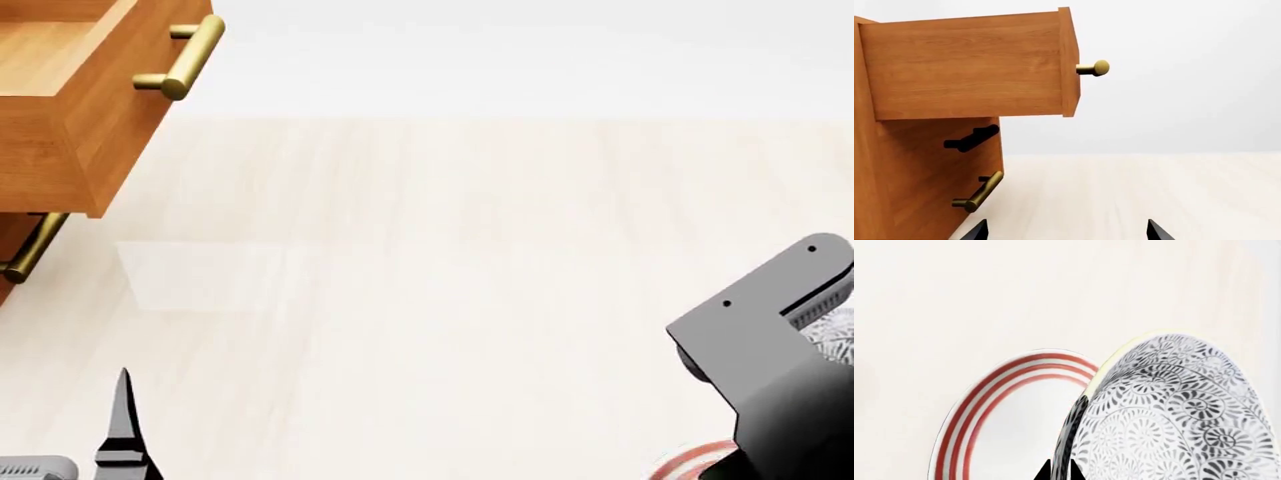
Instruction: Put the bowl on the plate.
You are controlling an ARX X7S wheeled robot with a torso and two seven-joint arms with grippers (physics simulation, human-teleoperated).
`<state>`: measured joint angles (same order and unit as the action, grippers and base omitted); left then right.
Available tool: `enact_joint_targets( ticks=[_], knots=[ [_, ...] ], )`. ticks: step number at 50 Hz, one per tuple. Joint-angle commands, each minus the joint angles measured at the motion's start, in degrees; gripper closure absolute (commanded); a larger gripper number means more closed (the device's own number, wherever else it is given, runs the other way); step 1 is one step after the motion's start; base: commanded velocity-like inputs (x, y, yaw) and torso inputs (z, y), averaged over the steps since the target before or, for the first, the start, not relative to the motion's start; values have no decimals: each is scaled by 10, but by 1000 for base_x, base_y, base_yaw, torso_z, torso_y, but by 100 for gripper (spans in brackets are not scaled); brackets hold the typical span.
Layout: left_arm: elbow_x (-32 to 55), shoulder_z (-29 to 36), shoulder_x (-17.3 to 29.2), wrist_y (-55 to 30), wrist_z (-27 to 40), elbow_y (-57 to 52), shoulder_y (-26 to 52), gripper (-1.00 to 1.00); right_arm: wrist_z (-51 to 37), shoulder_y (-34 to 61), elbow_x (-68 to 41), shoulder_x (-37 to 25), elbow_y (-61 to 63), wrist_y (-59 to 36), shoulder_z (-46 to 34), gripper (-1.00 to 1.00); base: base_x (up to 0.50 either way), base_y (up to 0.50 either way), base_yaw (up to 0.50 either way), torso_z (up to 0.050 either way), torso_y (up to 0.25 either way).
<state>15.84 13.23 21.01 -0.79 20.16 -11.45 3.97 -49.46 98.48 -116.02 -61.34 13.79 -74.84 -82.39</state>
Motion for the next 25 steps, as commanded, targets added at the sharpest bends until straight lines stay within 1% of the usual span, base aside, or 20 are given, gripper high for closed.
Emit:
enact_joint_targets(
  ticks=[1,16,25],
  knots=[
    [1,1,0,1,0,4,2,-100,2,-34,19,-28,36,33,-2,100,0,0,0,0,0],
    [-1,5,0,6,-1,10,4,-100,5,-63,24,-61,65,64,-3,100,0,0,0,0,1],
    [0,7,1,7,-1,11,4,-100,6,-69,27,-70,74,74,-2,100,0,0,0,0,0]
  ],
)
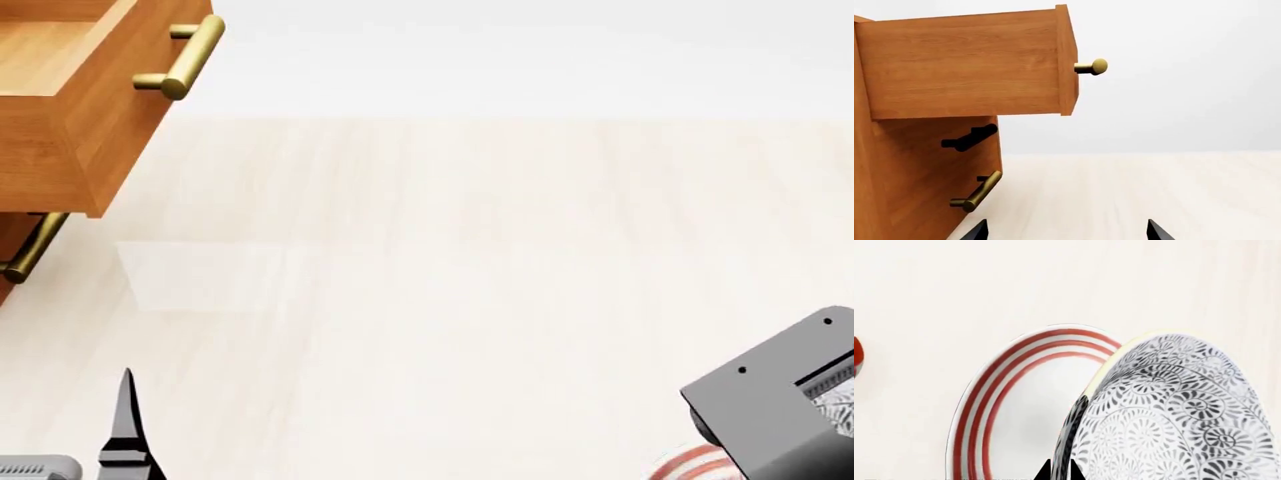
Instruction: Put the bowl on the plate.
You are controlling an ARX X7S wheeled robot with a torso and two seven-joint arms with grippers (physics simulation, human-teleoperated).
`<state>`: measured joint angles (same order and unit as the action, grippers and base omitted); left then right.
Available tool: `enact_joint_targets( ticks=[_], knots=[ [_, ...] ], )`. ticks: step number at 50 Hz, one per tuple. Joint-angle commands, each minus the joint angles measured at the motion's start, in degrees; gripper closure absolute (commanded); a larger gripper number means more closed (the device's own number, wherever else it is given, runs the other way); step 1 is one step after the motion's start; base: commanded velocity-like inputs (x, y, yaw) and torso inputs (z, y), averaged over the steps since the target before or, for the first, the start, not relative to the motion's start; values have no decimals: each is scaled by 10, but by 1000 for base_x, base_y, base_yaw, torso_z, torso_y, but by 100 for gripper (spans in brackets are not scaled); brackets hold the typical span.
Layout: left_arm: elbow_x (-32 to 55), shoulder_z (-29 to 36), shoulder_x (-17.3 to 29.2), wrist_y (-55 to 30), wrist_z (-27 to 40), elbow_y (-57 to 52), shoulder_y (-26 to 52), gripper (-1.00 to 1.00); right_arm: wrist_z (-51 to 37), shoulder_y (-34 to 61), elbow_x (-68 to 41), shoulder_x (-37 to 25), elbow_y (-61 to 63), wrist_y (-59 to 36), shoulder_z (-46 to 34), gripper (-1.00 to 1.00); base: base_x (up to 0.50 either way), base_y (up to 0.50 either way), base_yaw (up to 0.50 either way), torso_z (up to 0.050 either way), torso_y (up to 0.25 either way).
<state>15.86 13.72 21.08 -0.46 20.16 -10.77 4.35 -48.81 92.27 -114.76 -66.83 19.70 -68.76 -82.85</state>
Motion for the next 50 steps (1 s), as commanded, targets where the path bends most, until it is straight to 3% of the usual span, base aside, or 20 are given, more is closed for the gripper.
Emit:
enact_joint_targets(
  ticks=[1,26,50],
  knots=[
    [0,2,1,2,0,2,1,-100,0,-7,14,-16,14,14,3,100,0,0,0,0,0],
    [3,4,4,-1,4,-2,0,-100,68,-38,88,2,2,53,11,100,0,0,0,0,0],
    [3,7,6,-2,7,-1,3,-100,71,-62,97,-10,1,75,6,100,0,0,0,0,0]
  ],
)
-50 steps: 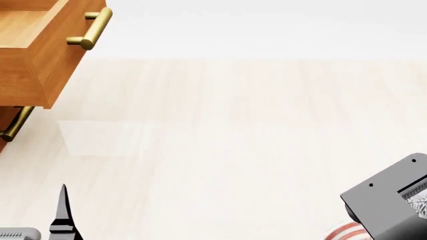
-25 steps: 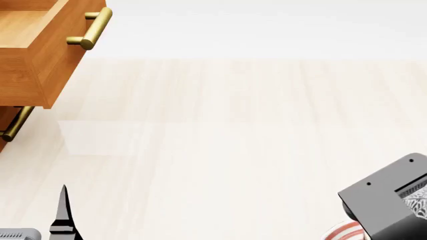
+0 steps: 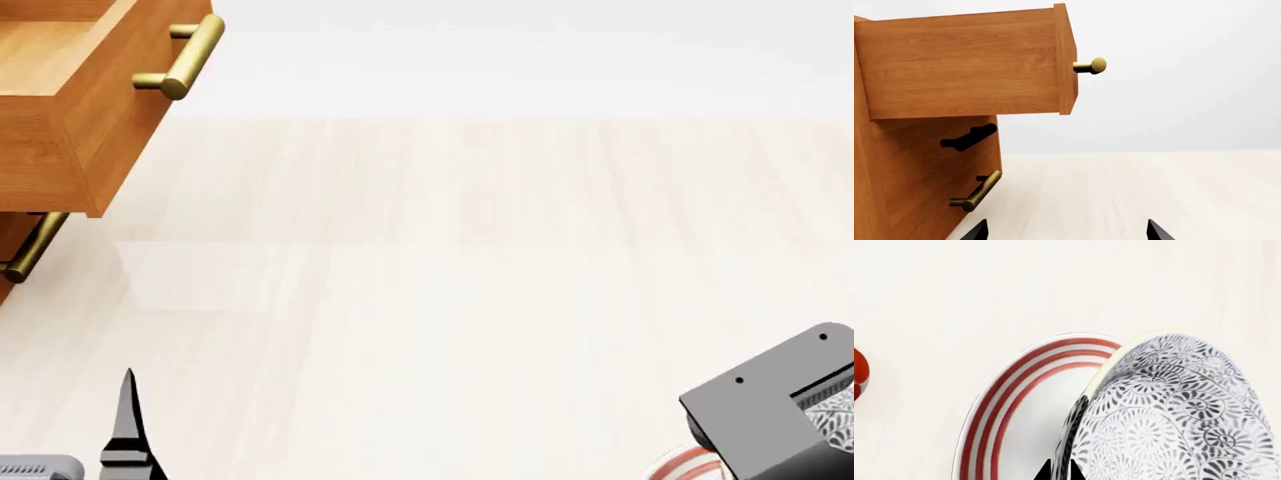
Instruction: Put the bowl on the plate.
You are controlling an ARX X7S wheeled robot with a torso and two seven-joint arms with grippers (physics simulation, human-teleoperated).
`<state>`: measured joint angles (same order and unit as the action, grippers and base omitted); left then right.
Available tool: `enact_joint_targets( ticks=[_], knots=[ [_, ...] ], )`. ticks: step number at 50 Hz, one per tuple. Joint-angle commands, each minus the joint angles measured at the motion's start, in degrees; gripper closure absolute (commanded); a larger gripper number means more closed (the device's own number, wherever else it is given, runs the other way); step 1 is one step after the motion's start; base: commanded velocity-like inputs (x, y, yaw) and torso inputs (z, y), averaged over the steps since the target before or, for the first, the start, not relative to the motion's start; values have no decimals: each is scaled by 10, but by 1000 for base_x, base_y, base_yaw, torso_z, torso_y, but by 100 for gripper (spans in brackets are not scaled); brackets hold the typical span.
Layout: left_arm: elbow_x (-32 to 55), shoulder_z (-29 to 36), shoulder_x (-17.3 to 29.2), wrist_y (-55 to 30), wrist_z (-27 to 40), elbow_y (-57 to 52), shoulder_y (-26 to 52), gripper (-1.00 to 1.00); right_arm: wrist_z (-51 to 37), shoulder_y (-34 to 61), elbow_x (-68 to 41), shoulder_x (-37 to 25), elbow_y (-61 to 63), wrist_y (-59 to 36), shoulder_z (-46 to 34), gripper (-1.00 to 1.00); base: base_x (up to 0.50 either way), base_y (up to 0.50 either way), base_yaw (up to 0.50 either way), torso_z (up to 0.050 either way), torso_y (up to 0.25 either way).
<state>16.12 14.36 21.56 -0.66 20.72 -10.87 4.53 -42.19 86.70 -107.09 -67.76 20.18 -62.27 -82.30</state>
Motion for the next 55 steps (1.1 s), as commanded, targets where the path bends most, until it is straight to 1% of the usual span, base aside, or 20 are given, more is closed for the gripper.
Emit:
enact_joint_targets(
  ticks=[1,22,55],
  knots=[
    [1,1,1,0,1,0,1,-100,6,-6,22,0,-4,11,1,100,0,0,0,0,0],
    [1,2,3,6,3,1,-2,-100,37,-45,54,14,-21,42,-10,100,0,0,0,0,0],
    [1,7,6,1,8,-3,0,-100,42,-72,62,-2,-24,68,-14,100,0,0,0,0,1]
  ],
)
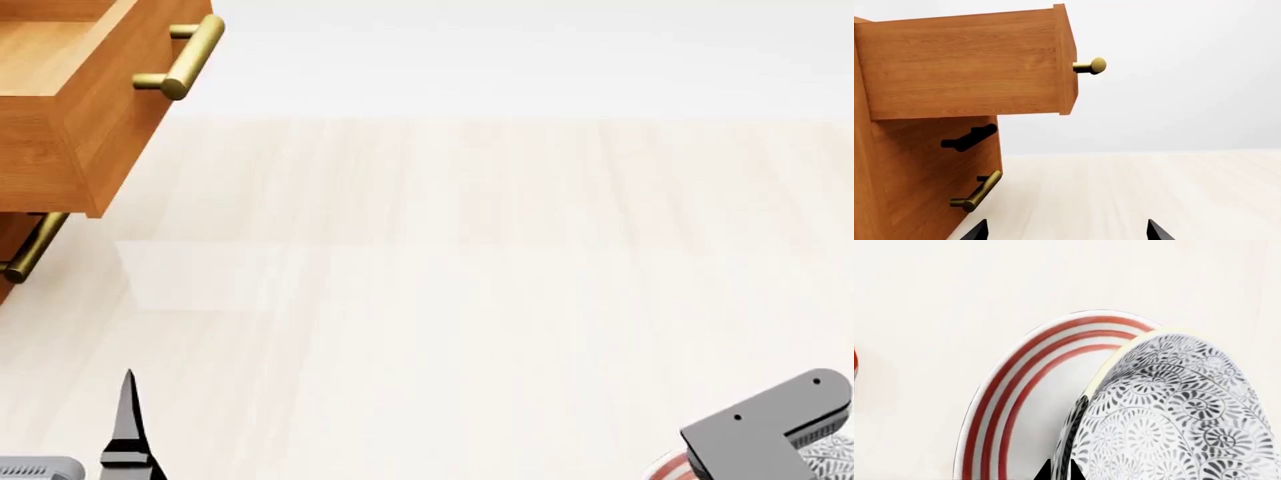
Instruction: Put the bowl on the plate.
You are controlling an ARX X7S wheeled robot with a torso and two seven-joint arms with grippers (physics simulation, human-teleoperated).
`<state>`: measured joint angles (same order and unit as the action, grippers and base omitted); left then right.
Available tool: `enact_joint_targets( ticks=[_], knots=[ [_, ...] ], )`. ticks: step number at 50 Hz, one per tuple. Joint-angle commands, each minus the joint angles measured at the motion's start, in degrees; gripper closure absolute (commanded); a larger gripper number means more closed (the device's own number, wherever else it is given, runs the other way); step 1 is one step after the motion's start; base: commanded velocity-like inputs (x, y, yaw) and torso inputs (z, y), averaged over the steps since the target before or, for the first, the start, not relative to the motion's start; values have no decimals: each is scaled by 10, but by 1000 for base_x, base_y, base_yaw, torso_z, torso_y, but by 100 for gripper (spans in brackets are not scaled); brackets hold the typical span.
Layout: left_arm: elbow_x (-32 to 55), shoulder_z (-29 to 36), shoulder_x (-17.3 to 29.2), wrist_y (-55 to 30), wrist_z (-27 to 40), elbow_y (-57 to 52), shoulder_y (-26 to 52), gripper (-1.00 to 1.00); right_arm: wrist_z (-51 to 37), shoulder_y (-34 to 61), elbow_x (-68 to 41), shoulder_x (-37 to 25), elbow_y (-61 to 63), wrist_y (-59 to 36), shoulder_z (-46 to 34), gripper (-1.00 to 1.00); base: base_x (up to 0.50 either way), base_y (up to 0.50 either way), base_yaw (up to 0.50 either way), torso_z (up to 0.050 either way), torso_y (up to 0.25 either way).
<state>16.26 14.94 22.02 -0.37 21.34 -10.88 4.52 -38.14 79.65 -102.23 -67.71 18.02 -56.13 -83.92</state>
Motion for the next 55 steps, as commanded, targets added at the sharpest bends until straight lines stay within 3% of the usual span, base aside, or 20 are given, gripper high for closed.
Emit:
enact_joint_targets(
  ticks=[1,7,8,37,55],
  knots=[
    [-1,2,1,-1,2,-2,-1,-100,2,-1,15,-2,-3,6,3,100,0,0,0,0,0],
    [0,2,1,1,2,0,0,-100,2,-4,19,-2,-4,8,1,100,0,0,0,0,0],
    [0,2,1,2,1,2,0,-100,0,-5,19,-2,-6,8,0,-100,0,0,0,0,0],
    [0,4,4,7,5,-2,-3,-100,41,-4,15,-30,49,74,38,-100,0,0,0,0,0],
    [3,6,6,2,8,-9,-2,-100,26,36,2,-44,93,59,66,-100,0,0,0,0,0]
  ],
)
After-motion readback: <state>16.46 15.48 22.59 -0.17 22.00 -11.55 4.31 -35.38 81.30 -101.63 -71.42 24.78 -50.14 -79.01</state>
